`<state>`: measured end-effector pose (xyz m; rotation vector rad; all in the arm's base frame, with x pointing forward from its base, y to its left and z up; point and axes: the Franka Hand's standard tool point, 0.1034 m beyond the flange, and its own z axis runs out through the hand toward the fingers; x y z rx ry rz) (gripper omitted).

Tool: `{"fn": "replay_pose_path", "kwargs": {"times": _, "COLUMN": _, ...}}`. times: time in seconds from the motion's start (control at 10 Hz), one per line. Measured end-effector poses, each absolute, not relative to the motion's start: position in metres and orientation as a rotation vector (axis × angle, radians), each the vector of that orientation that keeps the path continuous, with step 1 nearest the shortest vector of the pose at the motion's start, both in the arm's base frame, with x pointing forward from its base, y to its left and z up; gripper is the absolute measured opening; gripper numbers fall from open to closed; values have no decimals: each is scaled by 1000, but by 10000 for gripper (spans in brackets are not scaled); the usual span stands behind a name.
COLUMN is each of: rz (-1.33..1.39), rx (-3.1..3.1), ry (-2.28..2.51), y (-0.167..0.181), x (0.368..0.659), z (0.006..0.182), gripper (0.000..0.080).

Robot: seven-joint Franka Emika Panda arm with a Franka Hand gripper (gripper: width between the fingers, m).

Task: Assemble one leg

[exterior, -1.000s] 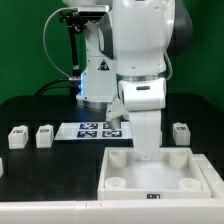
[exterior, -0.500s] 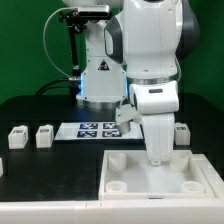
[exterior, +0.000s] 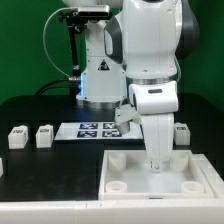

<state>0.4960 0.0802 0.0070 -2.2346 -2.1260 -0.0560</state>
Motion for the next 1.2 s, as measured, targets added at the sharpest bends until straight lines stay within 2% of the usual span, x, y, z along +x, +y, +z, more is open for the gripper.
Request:
{"fn": "replay_pose_path", "kwargs": {"times": 0.1, "rz": -56, "rx": -2235, "ry": -2126, "y": 80, "x": 496, "z": 7, "gripper": 636}}
{"fn": "replay_pose_path", "kwargs": {"times": 0.5, "rz": -57, "rx": -2238, "ry": -2124, "y": 79, "x": 496, "z": 8, "gripper": 649}}
{"fn": "replay_pose_path", "kwargs": {"times": 0.9, "rz": -79, "rx": -2453, "ry": -1955, "y": 77, "x": 481, "z": 60, "gripper": 649}}
{"fn": "replay_pose_path", "kwargs": {"times": 1.0, "rz": -76, "rx": -2582, "ry": -1783, "y": 85, "x": 465, "z": 67, "gripper": 649}}
{"fn": "replay_pose_path", "kwargs": {"times": 1.2, "rz": -37, "rx": -2835, "ry": -1317, "y": 106, "x": 430, "z": 64, "gripper": 649}}
